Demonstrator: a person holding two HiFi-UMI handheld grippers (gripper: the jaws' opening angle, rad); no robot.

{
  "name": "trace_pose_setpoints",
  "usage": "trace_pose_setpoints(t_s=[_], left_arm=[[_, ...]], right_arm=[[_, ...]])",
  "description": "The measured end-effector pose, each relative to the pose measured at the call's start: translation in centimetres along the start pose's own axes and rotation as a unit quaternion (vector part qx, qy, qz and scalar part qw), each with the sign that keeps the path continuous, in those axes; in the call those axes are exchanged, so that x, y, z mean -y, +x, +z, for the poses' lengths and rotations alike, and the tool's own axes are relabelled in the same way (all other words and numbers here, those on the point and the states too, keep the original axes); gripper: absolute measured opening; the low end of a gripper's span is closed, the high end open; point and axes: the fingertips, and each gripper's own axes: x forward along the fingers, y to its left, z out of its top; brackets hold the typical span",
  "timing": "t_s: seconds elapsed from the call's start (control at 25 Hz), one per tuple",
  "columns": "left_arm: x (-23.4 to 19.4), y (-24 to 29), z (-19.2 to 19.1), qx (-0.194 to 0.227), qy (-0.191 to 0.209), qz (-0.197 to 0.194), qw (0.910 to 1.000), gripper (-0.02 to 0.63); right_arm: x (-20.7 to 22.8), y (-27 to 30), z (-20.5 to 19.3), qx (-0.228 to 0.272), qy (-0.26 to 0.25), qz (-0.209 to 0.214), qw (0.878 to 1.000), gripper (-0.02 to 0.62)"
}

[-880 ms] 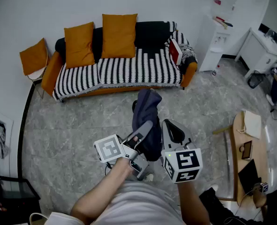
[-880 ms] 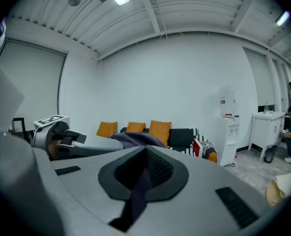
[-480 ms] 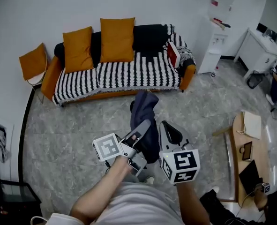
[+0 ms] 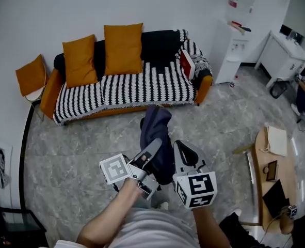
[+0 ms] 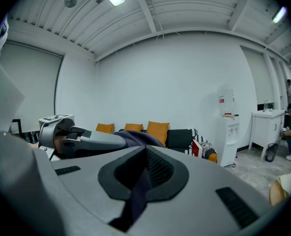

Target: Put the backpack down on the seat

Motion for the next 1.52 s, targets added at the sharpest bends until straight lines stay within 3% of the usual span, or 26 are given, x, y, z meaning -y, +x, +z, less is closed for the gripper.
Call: trace_pose_setpoints(t_s=[0.36,1.04,1.52], left_arm=[[-3.9,4.5,6.1,-0.020,-0.025,0.004,0.9995,0.028],[-6.4,11.7,20.8,-0.070,-0.035,-0.014,0.9968,0.028],[-8.7,15.5,25.9,-0.078,-0.042,-0.023,0.9958,0.028]], right_arm=[[2.5,8.2,1.5,-0.007,0.010,-0.007,1.000,0.003],[4.1,23.7,5.7,-0.027,0.019,-0.051,0.998,0.003],[5.9,29.6,6.6,-0.032,0.018,-0.059,0.998,0.003]])
